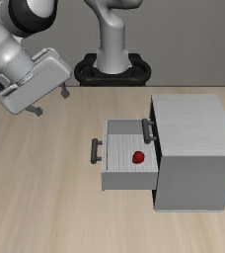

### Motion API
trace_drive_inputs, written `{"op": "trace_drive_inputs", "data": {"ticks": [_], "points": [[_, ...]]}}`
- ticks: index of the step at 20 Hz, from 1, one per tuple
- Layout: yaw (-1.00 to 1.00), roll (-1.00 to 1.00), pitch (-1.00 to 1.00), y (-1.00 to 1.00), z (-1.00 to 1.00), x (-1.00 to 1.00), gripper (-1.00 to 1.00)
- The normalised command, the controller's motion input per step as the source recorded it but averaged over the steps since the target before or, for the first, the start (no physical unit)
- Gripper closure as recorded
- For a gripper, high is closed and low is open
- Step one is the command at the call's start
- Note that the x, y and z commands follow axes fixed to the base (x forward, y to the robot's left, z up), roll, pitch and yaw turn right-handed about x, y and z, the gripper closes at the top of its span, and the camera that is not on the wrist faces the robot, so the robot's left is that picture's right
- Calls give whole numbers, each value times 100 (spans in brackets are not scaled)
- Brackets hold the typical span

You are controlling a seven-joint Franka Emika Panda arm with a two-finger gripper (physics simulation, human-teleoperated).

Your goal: Close the middle layer of the cabinet

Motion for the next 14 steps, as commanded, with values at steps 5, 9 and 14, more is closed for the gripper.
{"op": "trace_drive_inputs", "data": {"ticks": [5, 9, 14], "points": [[0, 49, 0, 0, 0, 0, -100], [0, 45, 0, 0, 0, 0, -100], [0, 45, 0, 0, 0, 0, -100]]}}
